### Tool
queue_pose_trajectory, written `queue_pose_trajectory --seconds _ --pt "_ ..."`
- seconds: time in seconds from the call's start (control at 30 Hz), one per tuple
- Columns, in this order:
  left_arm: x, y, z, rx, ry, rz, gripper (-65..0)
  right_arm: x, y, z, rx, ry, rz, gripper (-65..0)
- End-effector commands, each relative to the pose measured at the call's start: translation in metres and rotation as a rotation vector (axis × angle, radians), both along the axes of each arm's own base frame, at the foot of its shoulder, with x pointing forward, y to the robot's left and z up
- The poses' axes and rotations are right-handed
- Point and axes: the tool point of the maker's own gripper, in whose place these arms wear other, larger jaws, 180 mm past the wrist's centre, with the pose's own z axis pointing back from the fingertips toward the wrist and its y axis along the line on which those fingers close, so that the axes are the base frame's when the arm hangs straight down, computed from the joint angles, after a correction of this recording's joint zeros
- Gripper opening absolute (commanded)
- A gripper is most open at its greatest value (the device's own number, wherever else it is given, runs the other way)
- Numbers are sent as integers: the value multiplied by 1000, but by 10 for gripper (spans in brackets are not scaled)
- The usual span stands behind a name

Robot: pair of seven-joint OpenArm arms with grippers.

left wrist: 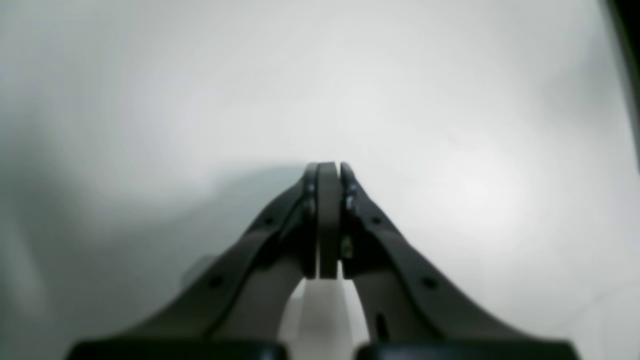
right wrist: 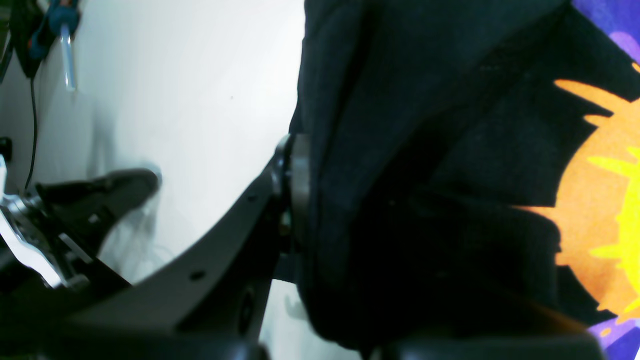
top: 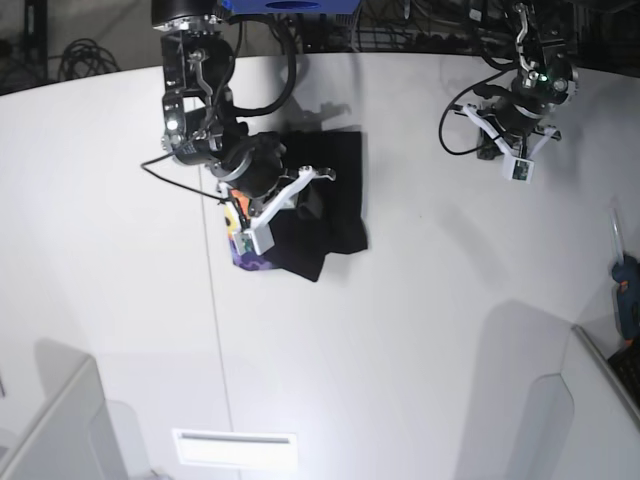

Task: Fold the T-shirt properly

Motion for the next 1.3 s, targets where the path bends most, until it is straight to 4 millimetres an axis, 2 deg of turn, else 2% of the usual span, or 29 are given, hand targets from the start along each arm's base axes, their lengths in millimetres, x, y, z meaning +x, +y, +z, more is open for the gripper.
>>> queue_pose_trajectory --seconds 0.0,0.2,0.37,0.47,0.63,0.83,1.27 --pt "5 3 8 4 -33 -3 -650 8 4 14 32 -45 -8 -650" --pt "5 10 10 13 -38 9 -650 8 4 14 31 -43 -4 -650" --pt "5 18 13 23 -42 28 -650 8 3 14 30 -41 -5 -425" --pt "4 26 15 33 -47 48 -650 8 3 15 31 -46 -6 -353" --pt "2 47 21 61 -61 99 -650 7 5 16 32 -46 0 -351" --pt "-2 61 29 81 -73 83 -650 -2 34 21 49 -57 84 -351" --pt "-7 87 39 125 -87 130 -650 -7 72 34 65 -64 159 -351"
